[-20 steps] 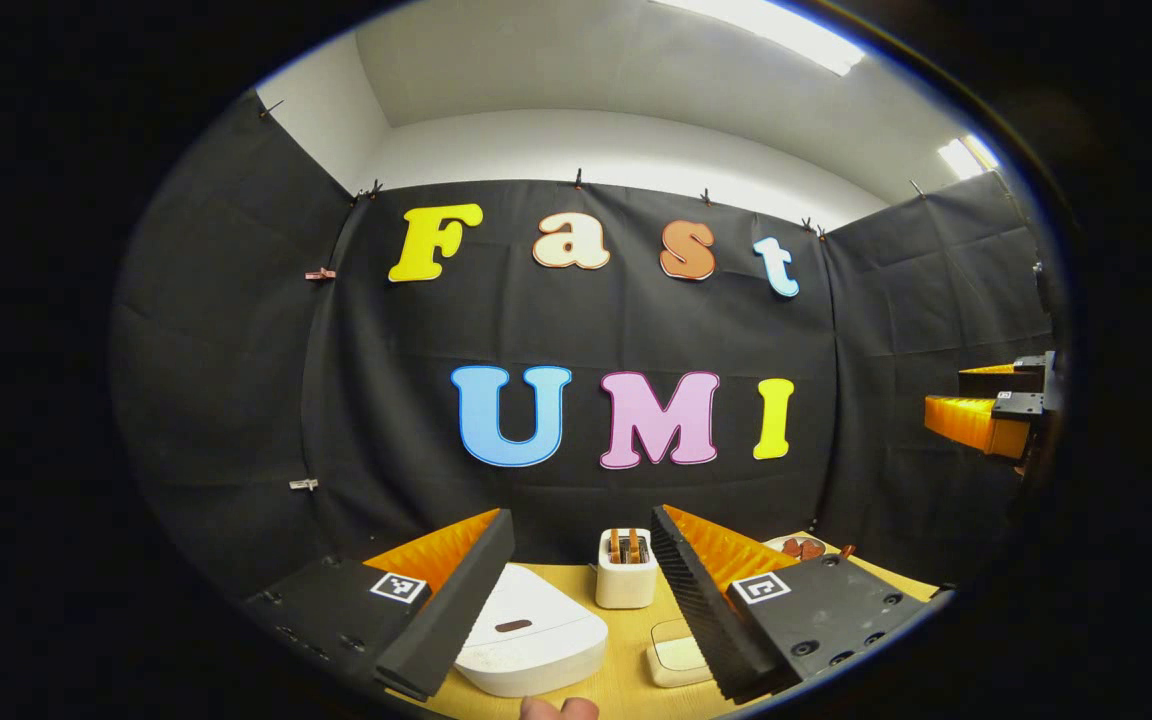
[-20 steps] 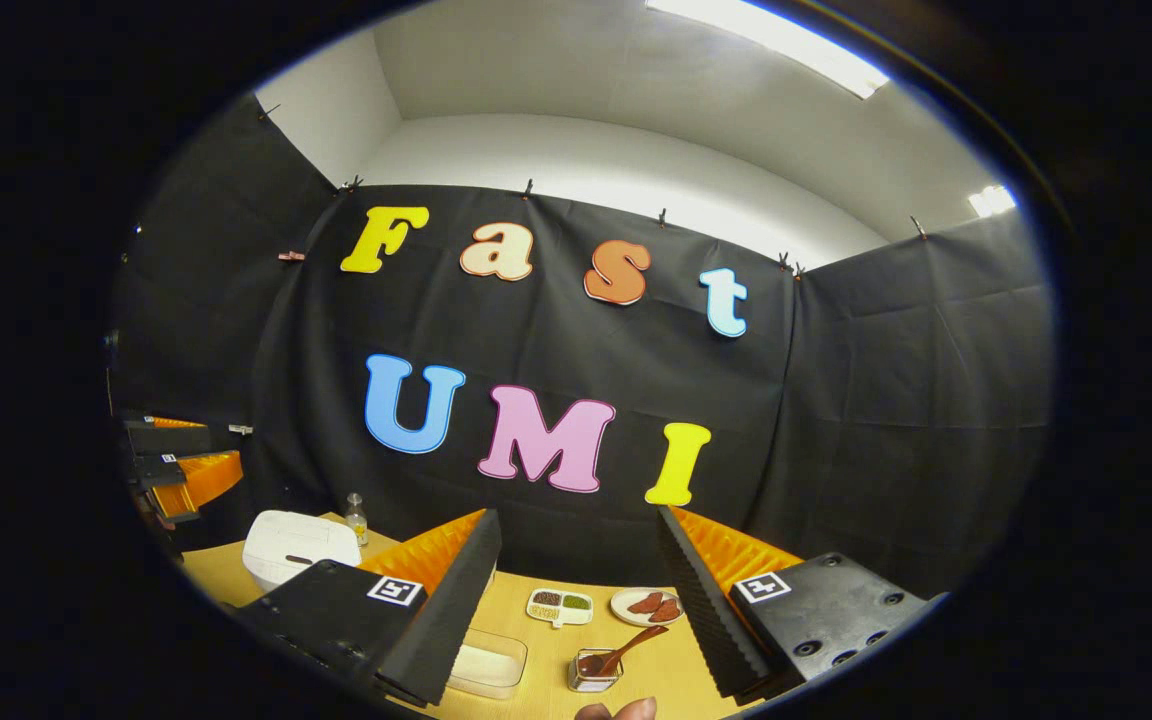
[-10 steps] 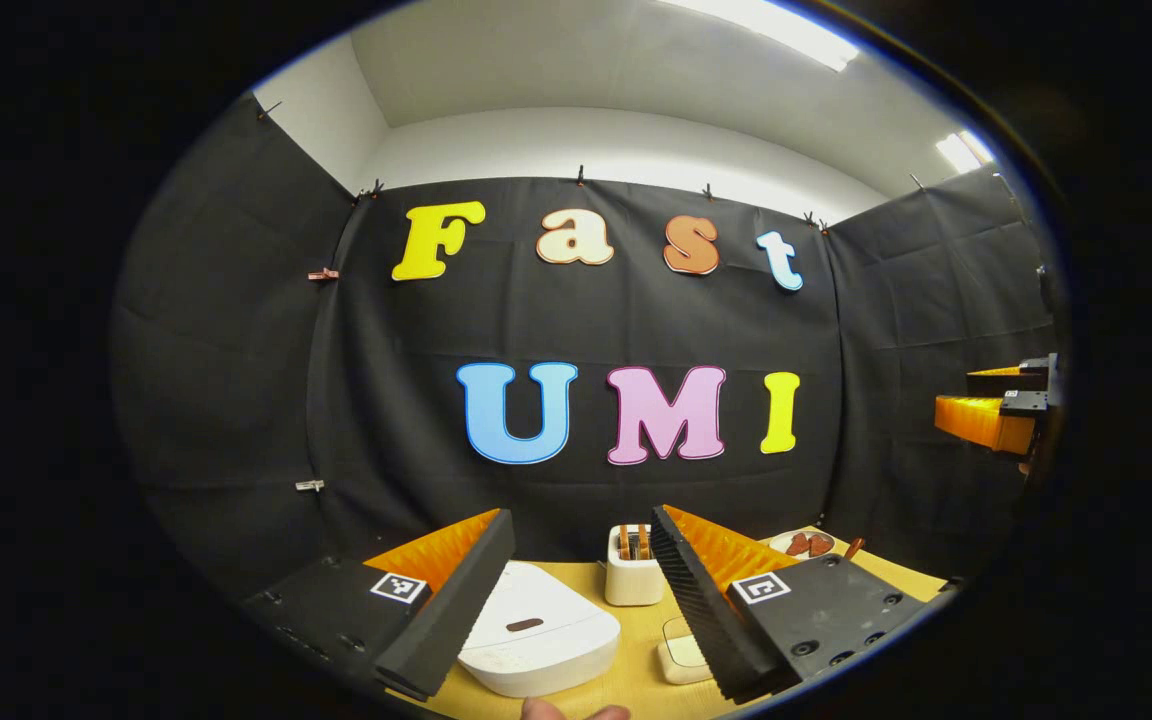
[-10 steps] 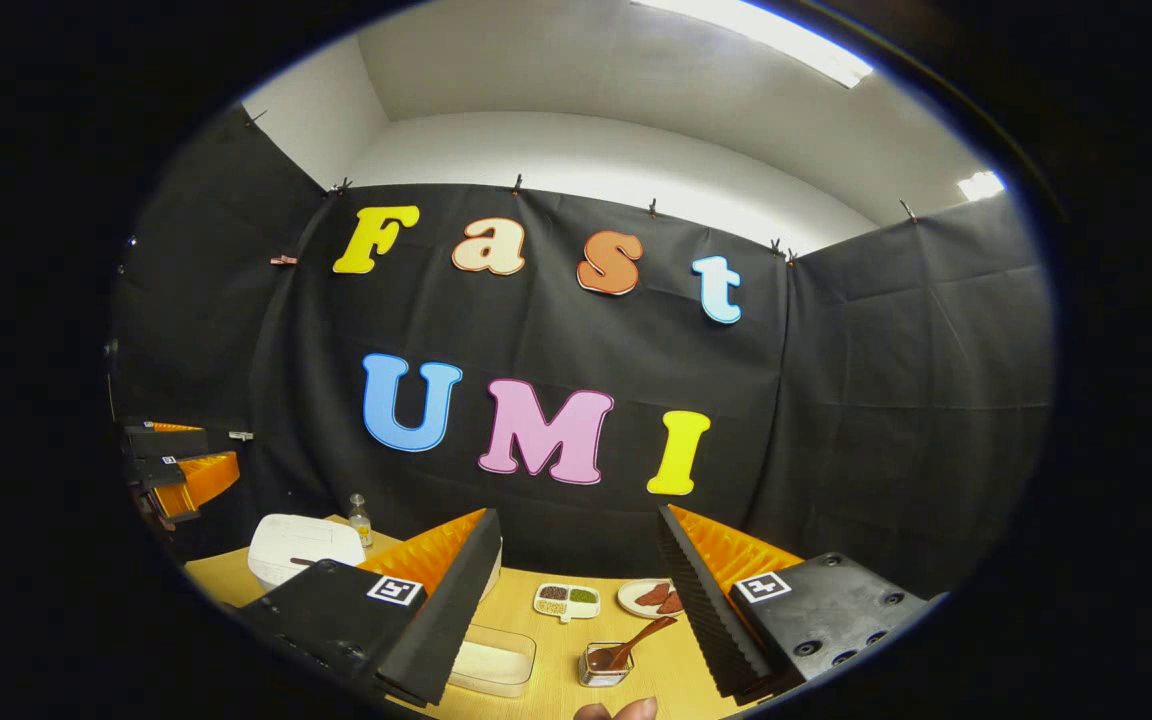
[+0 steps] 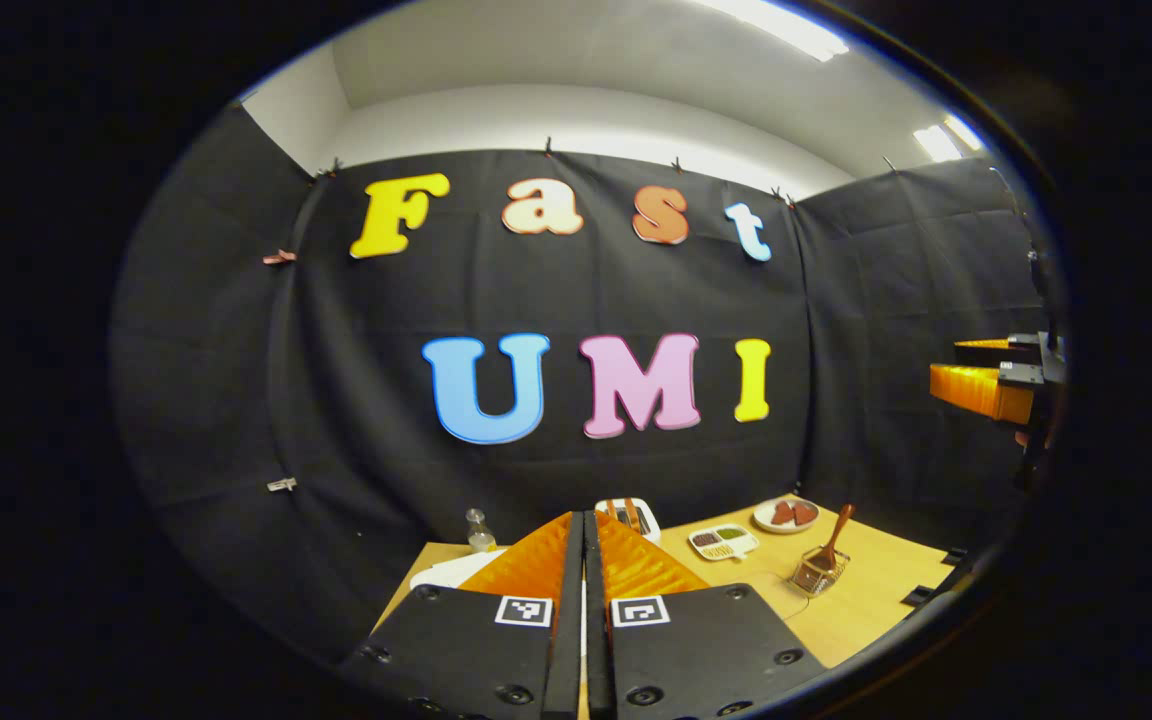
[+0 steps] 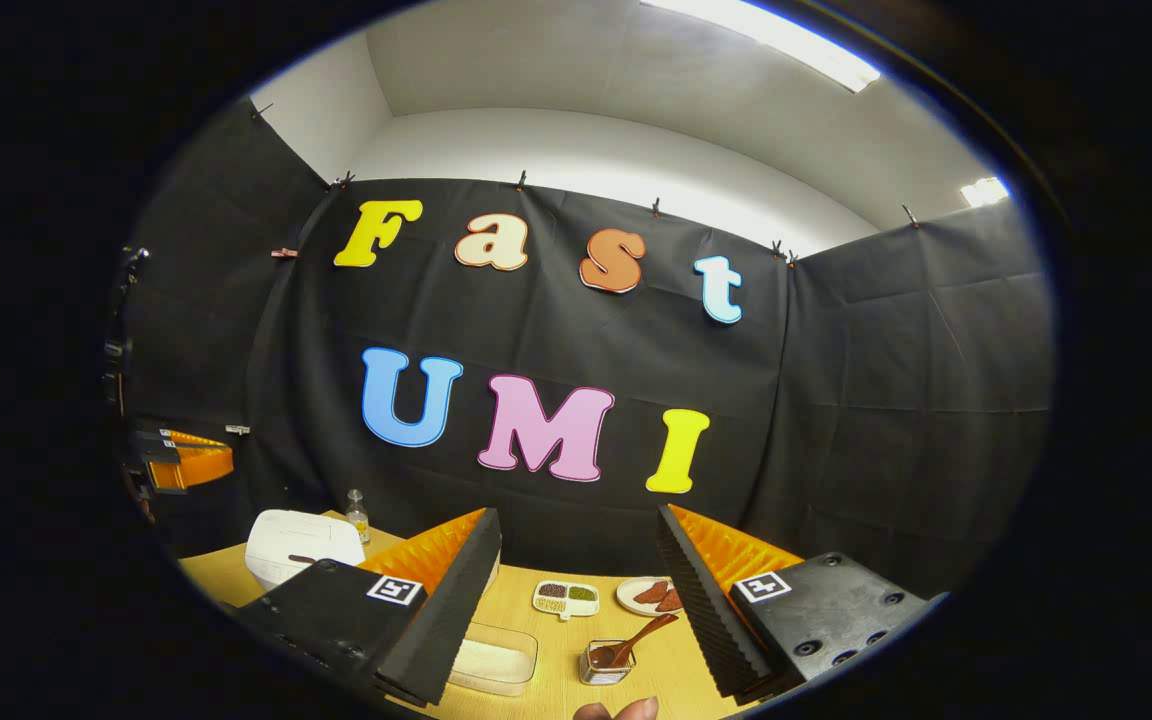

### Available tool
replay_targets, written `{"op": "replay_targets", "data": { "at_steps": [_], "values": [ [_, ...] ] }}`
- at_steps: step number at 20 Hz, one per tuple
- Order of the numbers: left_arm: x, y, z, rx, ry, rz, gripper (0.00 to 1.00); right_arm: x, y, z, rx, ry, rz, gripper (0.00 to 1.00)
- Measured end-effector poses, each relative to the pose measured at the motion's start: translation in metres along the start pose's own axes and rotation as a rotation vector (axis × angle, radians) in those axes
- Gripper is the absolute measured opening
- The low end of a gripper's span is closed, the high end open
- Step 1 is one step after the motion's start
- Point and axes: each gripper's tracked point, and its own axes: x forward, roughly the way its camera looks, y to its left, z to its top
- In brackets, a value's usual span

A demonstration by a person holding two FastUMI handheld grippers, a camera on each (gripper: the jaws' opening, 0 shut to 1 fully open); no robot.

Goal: Close the left gripper, press the button to open the rice cooker; take a wooden spoon from the chopstick holder with the right hand, scoop a spoonful of rice and pour it into the rice cooker, then put the wooden spoon back into the chopstick holder.

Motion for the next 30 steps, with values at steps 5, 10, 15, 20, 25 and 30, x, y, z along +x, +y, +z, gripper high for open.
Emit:
{"op": "replay_targets", "data": {
  "at_steps": [5,10,15,20,25,30],
  "values": [
    [0.044,0.021,-0.064,0.057,0.252,-0.159,0.07,-0.002,-0.002,-0.012,-0.016,0.020,-0.023,0.97],
    [0.086,0.037,-0.127,0.036,0.486,-0.335,0.07,0.001,-0.014,-0.021,-0.028,0.042,-0.062,0.97],
    [0.124,0.054,-0.172,0.033,0.643,-0.431,0.06,0.006,-0.025,-0.027,-0.042,0.049,-0.104,0.97],
    [0.138,0.060,-0.212,0.056,0.799,-0.501,0.06,0.009,-0.036,-0.036,-0.064,0.072,-0.143,0.97],
    [0.142,0.059,-0.233,0.119,0.875,-0.526,0.07,0.015,-0.042,-0.041,-0.063,0.085,-0.164,0.97],
    [0.140,0.060,-0.239,0.158,0.924,-0.543,0.07,0.017,-0.040,-0.044,-0.071,0.095,-0.165,0.97]
  ]
}}
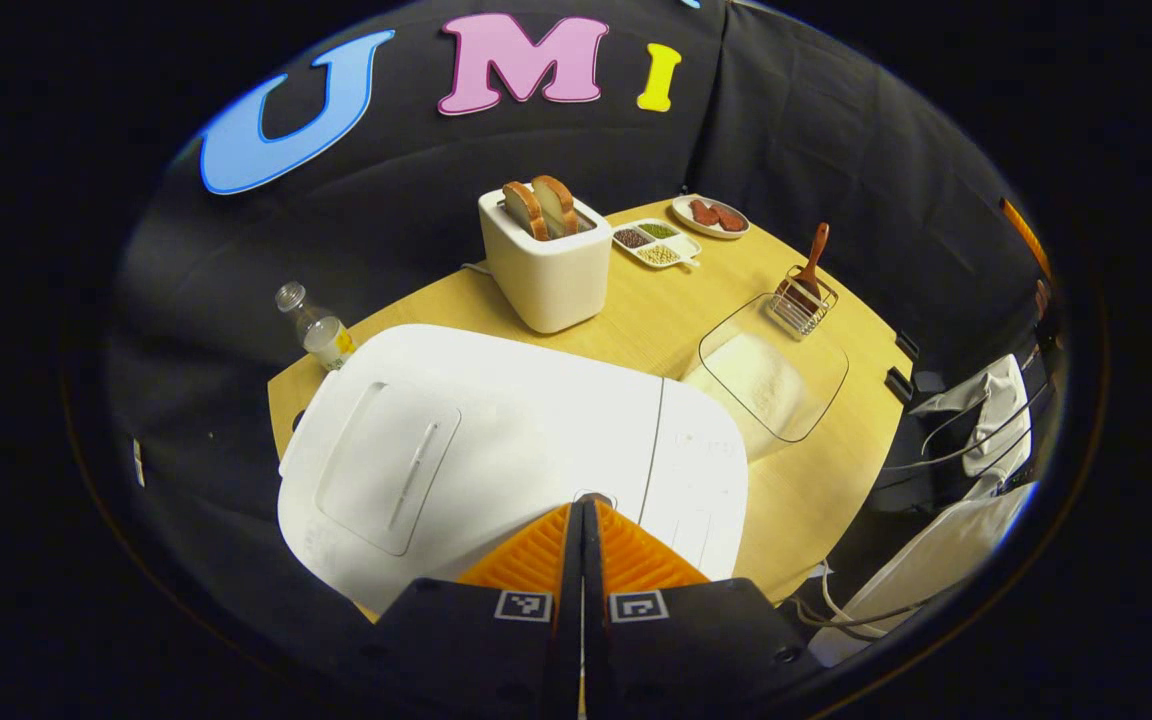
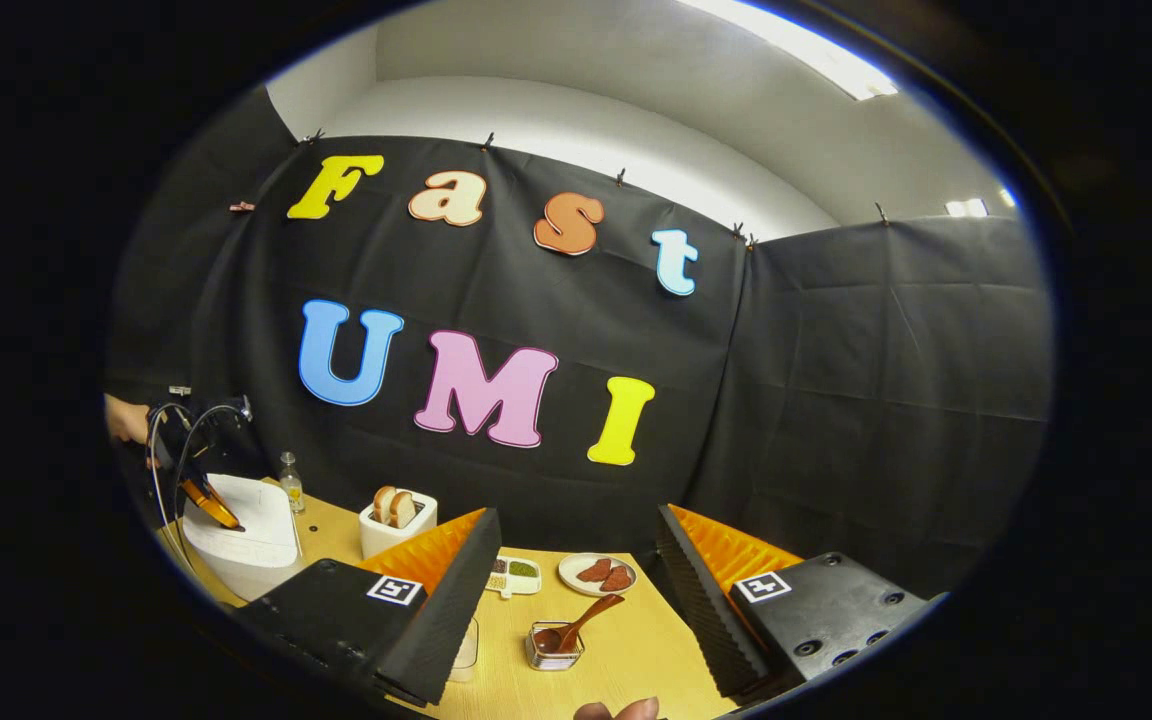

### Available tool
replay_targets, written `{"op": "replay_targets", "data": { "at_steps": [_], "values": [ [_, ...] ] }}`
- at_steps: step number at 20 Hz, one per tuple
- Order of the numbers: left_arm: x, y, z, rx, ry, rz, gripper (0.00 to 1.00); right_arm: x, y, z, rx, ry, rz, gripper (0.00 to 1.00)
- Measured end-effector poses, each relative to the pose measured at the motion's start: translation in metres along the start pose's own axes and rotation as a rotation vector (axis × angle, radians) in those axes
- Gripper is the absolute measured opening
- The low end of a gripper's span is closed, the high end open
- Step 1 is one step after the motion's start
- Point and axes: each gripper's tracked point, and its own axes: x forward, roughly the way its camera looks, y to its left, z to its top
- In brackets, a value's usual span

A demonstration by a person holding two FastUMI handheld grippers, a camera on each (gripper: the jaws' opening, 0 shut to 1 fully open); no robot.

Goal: Close the left gripper, press the button to open the rice cooker; take a wooden spoon from the chopstick holder with the right hand, scoop a spoonful of rice and pour it into the rice cooker, then put the wooden spoon back into the chopstick holder.

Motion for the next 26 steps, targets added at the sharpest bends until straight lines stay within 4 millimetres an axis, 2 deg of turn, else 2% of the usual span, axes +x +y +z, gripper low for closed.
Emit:
{"op": "replay_targets", "data": {
  "at_steps": [1,5,9,12,14,16,17,18,19,20,21,22,23,26],
  "values": [
    [0.006,0.000,-0.003,0.007,0.026,0.013,0.07,0.000,0.001,-0.001,0.002,0.000,-0.001,0.97],
    [-0.001,-0.001,-0.001,0.055,0.040,0.044,0.07,-0.005,0.000,-0.001,0.007,0.004,0.000,0.97],
    [-0.026,0.003,0.021,0.061,-0.058,0.111,0.07,-0.010,-0.012,-0.002,0.014,0.002,-0.013,0.97],
    [-0.064,0.019,0.050,0.083,-0.206,0.234,0.07,-0.013,-0.020,-0.006,0.038,0.009,-0.012,0.97],
    [-0.099,0.043,0.076,0.060,-0.361,0.400,0.07,-0.015,-0.026,-0.009,0.042,0.011,-0.005,0.97],
    [-0.142,0.075,0.094,0.017,-0.521,0.640,0.07,-0.011,-0.028,-0.016,0.052,0.025,0.009,0.97],
    [-0.166,0.077,0.097,-0.004,-0.593,0.714,0.09,-0.009,-0.032,-0.025,0.063,0.040,0.016,0.97],
    [-0.181,0.076,0.100,-0.027,-0.651,0.757,0.16,-0.005,-0.035,-0.031,0.075,0.058,0.019,0.97],
    [-0.189,0.067,0.100,-0.042,-0.694,0.764,0.29,-0.003,-0.039,-0.042,0.094,0.076,0.031,0.97],
    [-0.193,0.060,0.100,-0.056,-0.727,0.782,0.51,0.003,-0.040,-0.050,0.109,0.095,0.046,0.97],
    [-0.199,0.051,0.100,-0.068,-0.755,0.802,0.61,0.010,-0.043,-0.063,0.116,0.116,0.059,0.97],
    [-0.201,0.041,0.101,-0.080,-0.777,0.811,0.96,0.016,-0.046,-0.076,0.117,0.141,0.076,0.97],
    [-0.206,0.032,0.099,-0.097,-0.793,0.829,1.00,0.023,-0.045,-0.090,0.119,0.173,0.106,0.97],
    [-0.228,-0.004,0.102,-0.124,-0.865,0.879,0.96,0.042,-0.041,-0.127,0.142,0.231,0.203,0.98]
  ]
}}
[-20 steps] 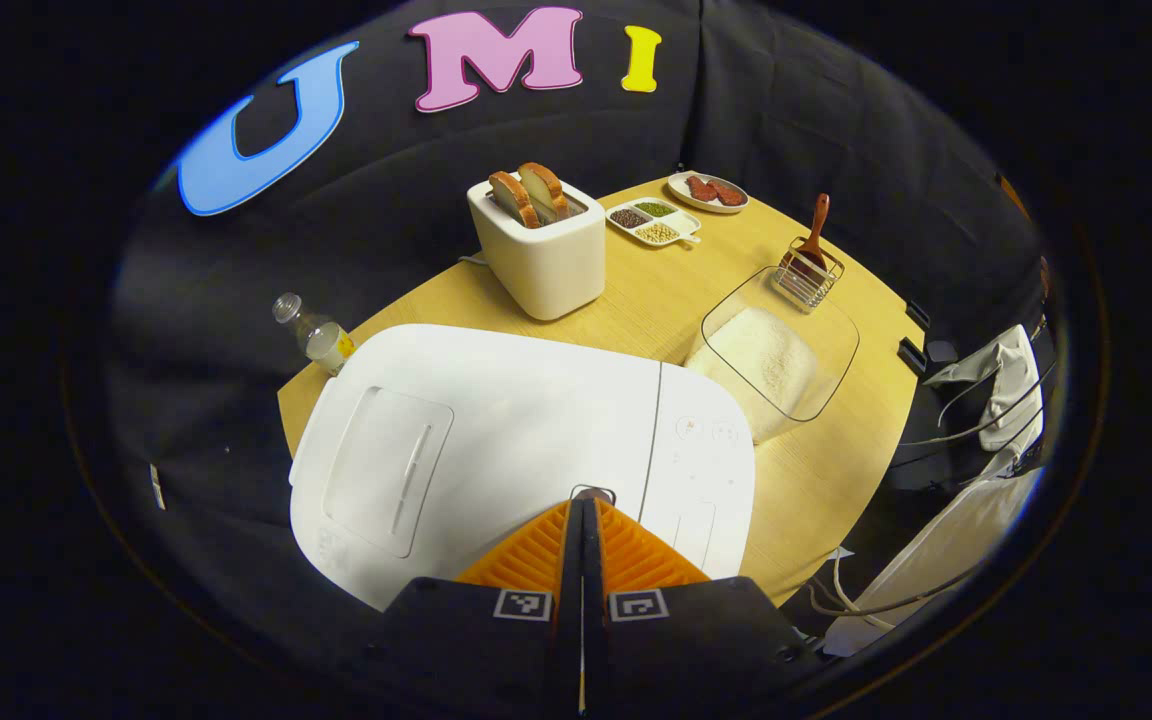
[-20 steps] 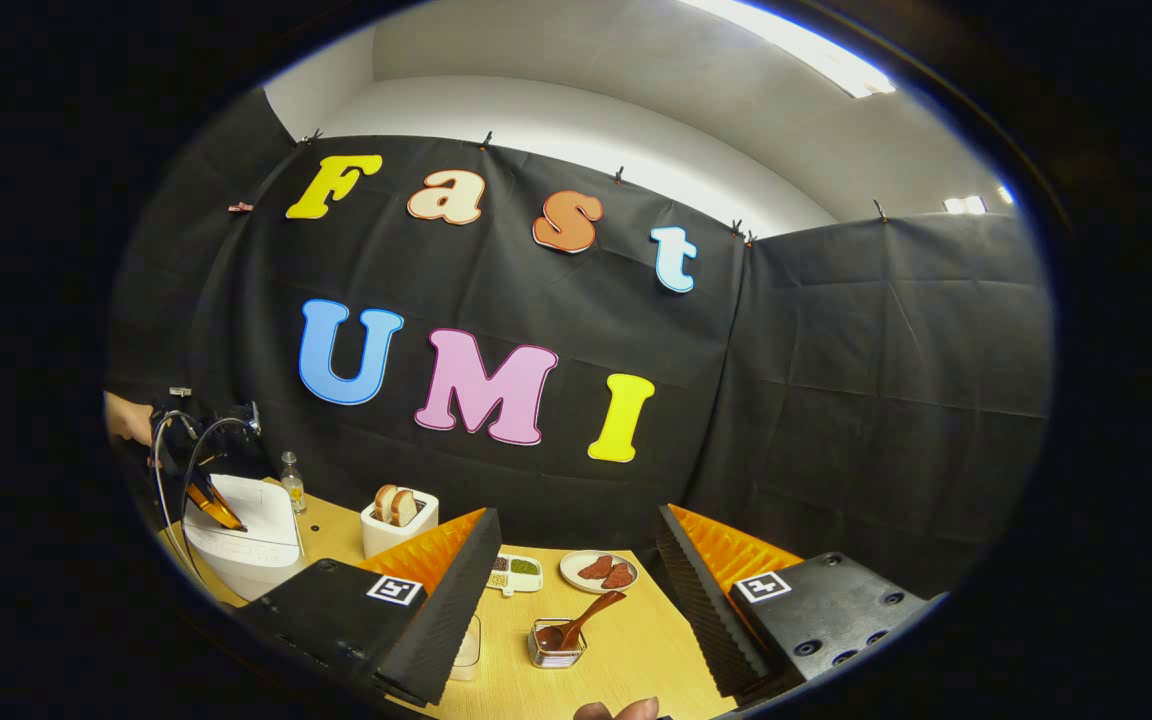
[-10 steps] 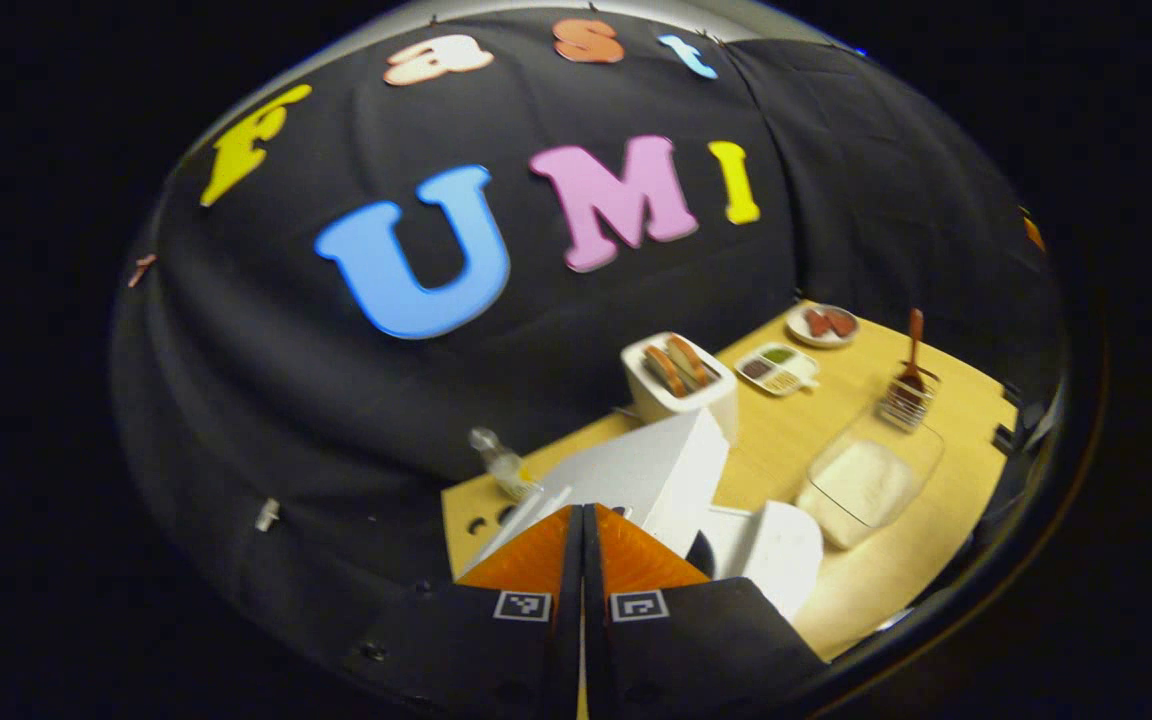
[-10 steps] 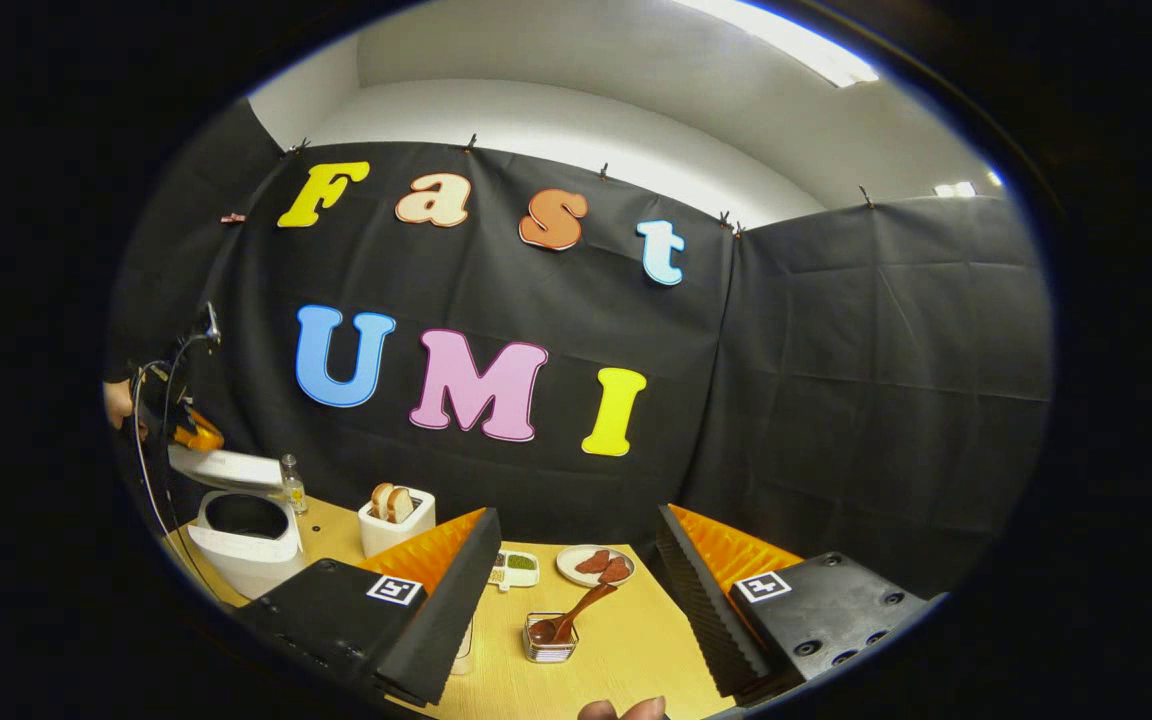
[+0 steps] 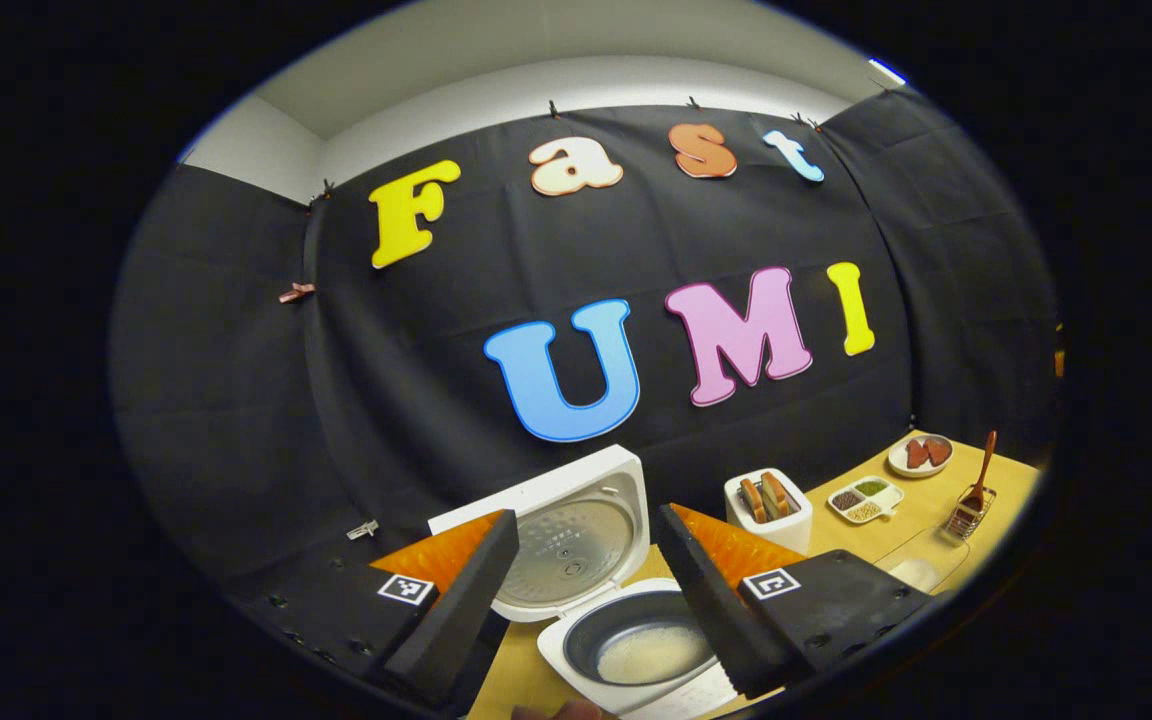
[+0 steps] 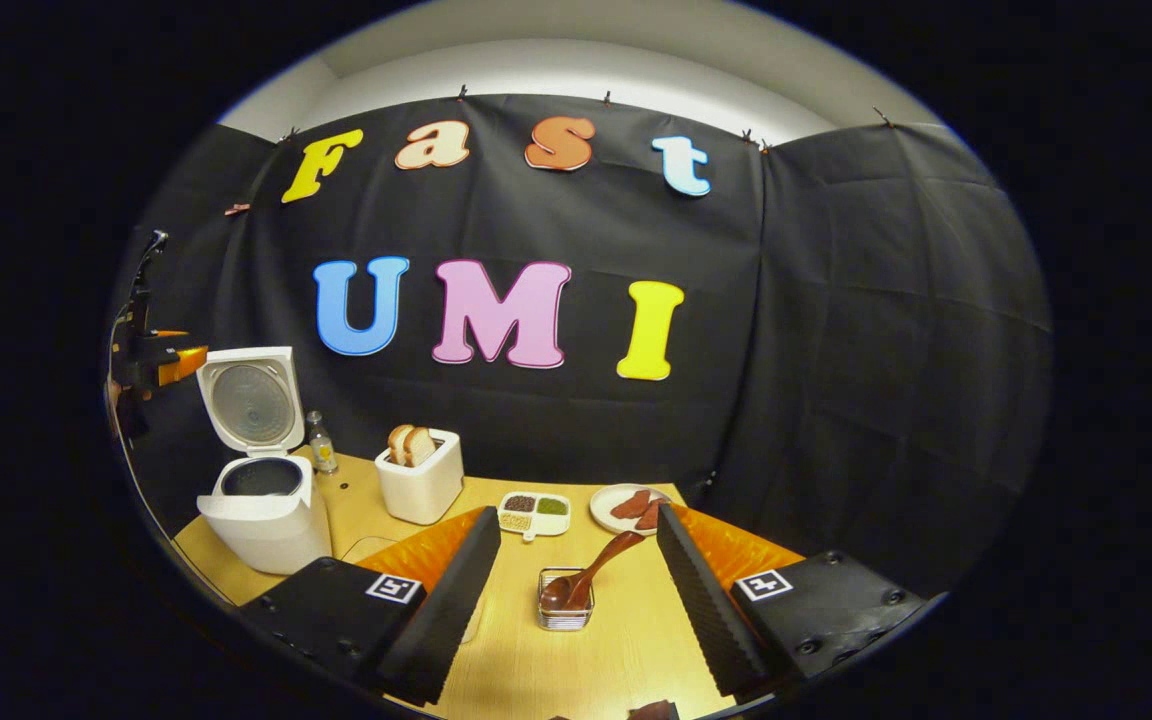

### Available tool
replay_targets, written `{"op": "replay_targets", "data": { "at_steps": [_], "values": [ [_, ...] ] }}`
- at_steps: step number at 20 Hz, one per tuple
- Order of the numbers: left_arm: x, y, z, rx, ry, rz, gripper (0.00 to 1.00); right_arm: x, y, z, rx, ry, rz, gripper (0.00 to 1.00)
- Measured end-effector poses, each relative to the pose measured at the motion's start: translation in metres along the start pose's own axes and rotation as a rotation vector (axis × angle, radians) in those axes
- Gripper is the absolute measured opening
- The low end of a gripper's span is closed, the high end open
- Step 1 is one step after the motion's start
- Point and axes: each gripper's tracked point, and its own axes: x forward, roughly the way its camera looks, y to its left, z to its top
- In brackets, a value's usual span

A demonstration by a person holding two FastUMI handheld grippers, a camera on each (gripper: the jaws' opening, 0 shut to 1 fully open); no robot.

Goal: Close the left gripper, press the button to open the rice cooker; take a wooden spoon from the chopstick holder with the right hand, scoop a spoonful of rice and pour it into the rice cooker, then put the wooden spoon back into the chopstick holder.

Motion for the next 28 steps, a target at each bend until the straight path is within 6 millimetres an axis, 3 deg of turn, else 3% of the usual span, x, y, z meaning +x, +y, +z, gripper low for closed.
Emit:
{"op": "replay_targets", "data": {
  "at_steps": [7,13,17,18,20,23,24,28],
  "values": [
    [-0.059,-0.048,0.045,-0.068,-0.052,0.106,0.96,0.067,-0.033,-0.097,0.146,0.182,0.106,0.98],
    [-0.086,-0.088,0.047,-0.146,-0.003,0.152,0.96,0.128,-0.049,-0.162,0.229,0.282,0.161,0.89],
    [-0.101,-0.093,0.041,-0.135,0.057,0.219,0.96,0.170,-0.047,-0.192,0.279,0.324,0.177,0.74],
    [-0.106,-0.094,0.043,-0.132,0.062,0.235,0.96,0.179,-0.049,-0.199,0.280,0.337,0.177,0.65],
    [-0.115,-0.094,0.045,-0.117,0.071,0.265,0.96,0.196,-0.045,-0.218,0.315,0.383,0.188,0.63],
    [-0.119,-0.093,0.044,-0.097,0.096,0.297,0.96,0.215,-0.037,-0.228,0.351,0.390,0.204,0.63],
    [-0.119,-0.093,0.043,-0.097,0.105,0.298,0.96,0.222,-0.037,-0.230,0.354,0.392,0.196,0.56],
    [-0.123,-0.094,0.041,-0.122,0.126,0.285,0.97,0.222,-0.029,-0.236,0.380,0.406,0.215,0.33]
  ]
}}
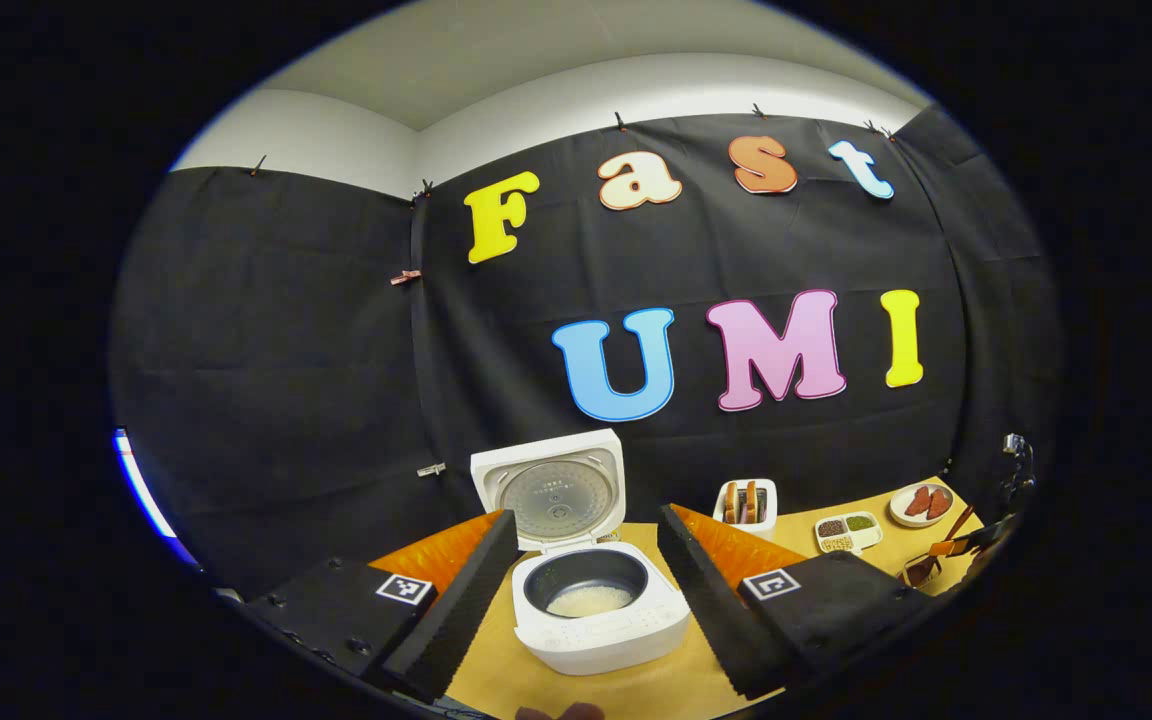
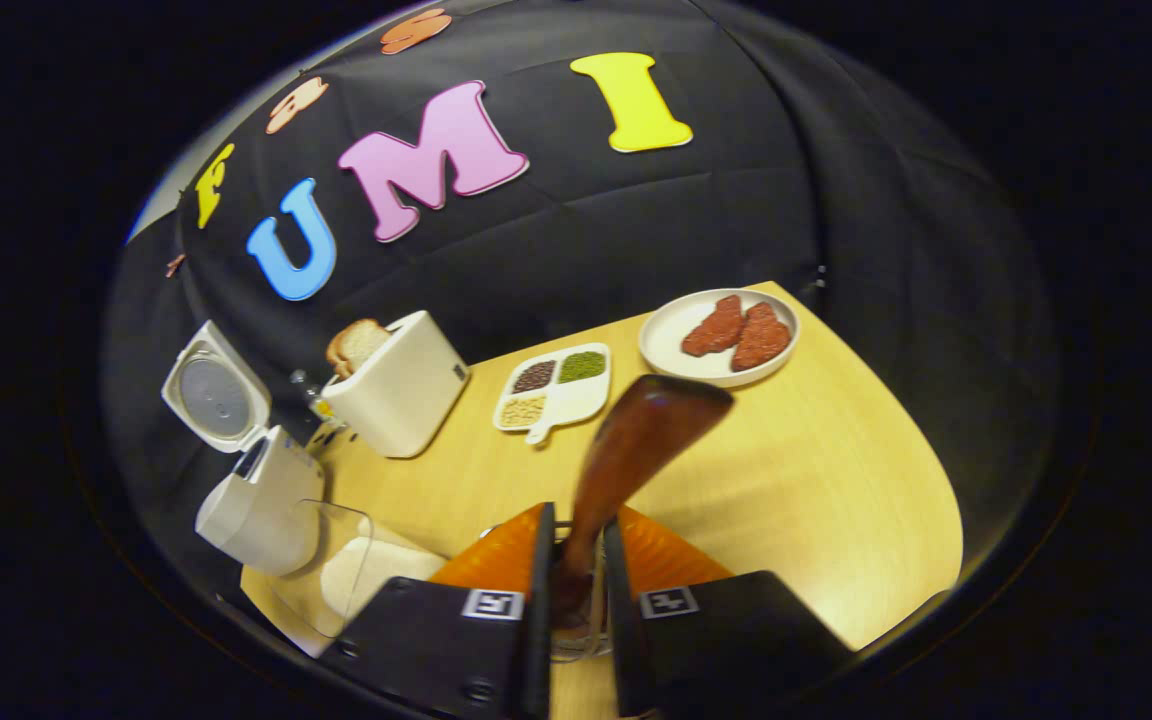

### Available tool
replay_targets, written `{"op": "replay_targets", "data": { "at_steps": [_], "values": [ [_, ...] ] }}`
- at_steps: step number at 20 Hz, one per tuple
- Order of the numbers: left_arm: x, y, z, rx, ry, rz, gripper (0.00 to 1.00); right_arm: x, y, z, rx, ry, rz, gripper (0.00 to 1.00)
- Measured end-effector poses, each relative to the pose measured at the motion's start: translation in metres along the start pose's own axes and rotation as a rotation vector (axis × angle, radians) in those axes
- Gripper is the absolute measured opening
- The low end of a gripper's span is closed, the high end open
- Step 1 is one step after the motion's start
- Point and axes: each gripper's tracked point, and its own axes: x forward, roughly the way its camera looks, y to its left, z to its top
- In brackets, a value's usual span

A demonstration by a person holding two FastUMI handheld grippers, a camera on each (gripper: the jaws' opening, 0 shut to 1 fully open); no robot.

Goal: Close the left gripper, press the button to open the rice cooker; take a wooden spoon from the chopstick holder with the right hand, scoop a spoonful of rice and pour it into the rice cooker, then put the wooden spoon back into the chopstick holder.

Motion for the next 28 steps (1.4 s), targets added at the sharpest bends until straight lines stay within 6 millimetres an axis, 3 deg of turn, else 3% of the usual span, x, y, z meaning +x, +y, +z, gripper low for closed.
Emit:
{"op": "replay_targets", "data": {
  "at_steps": [1,5,10,13,16,20,22,25,28],
  "values": [
    [0.000,0.002,-0.001,0.006,0.004,0.010,0.97,0.000,0.005,0.000,-0.010,-0.003,0.014,0.25],
    [-0.011,-0.001,0.003,0.045,-0.025,-0.005,0.97,-0.011,0.012,-0.001,-0.026,-0.036,0.018,0.12],
    [0.001,0.013,-0.005,0.003,-0.028,-0.063,0.97,-0.045,0.034,0.051,0.001,-0.168,0.005,0.10],
    [0.009,0.034,-0.012,-0.018,-0.030,-0.100,0.97,-0.075,0.067,0.079,-0.037,-0.257,0.010,0.10],
    [0.019,0.058,-0.021,-0.046,-0.032,-0.140,0.97,-0.097,0.114,0.086,-0.093,-0.305,0.034,0.10],
    [0.034,0.094,-0.032,-0.061,-0.038,-0.182,0.97,-0.102,0.184,0.069,-0.195,-0.310,0.052,0.10],
    [0.041,0.109,-0.038,-0.051,-0.037,-0.202,0.97,-0.091,0.215,0.051,-0.277,-0.300,0.045,0.10],
    [0.050,0.124,-0.046,-0.054,-0.026,-0.232,0.97,-0.058,0.234,0.014,-0.391,-0.247,-0.007,0.10],
    [0.056,0.134,-0.054,-0.077,-0.009,-0.251,0.97,-0.023,0.237,-0.018,-0.488,-0.199,-0.044,0.10]
  ]
}}
